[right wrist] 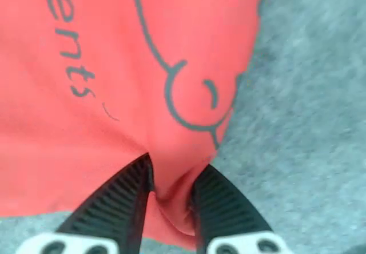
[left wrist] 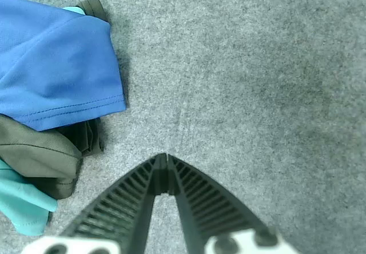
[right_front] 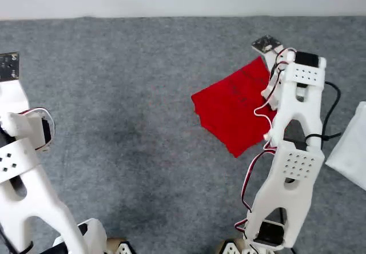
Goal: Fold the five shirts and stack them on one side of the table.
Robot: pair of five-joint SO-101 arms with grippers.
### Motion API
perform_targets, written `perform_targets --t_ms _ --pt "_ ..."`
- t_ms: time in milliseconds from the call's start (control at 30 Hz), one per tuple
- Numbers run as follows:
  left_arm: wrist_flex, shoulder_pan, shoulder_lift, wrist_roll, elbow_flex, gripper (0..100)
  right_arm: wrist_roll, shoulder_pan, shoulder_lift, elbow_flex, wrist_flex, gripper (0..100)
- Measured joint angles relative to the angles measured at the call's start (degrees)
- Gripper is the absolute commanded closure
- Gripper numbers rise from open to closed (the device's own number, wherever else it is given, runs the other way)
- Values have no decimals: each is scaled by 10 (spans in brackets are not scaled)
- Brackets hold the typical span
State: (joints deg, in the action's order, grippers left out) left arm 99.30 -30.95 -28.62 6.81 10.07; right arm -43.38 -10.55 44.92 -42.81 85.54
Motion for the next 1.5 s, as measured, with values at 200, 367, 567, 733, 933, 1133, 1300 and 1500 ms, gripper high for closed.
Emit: perform_targets --t_ms 200,367,567,733,933,1133,1300,1500 --pt "0 0 0 0 0 992 9 -1 11 -41 32 792" --pt "0 0 0 0 0 992 58 -1 11 -109 80 789" --pt "0 0 0 0 0 992 176 17 10 -176 149 814" --pt "0 0 0 0 0 992 358 37 10 -176 149 912" --pt "0 0 0 0 0 992 460 47 8 -176 149 947" --pt "0 0 0 0 0 992 505 45 -44 -173 149 903" --pt "0 0 0 0 0 992 572 47 -135 -73 149 625" --pt "0 0 0 0 0 992 731 53 -190 47 149 524"
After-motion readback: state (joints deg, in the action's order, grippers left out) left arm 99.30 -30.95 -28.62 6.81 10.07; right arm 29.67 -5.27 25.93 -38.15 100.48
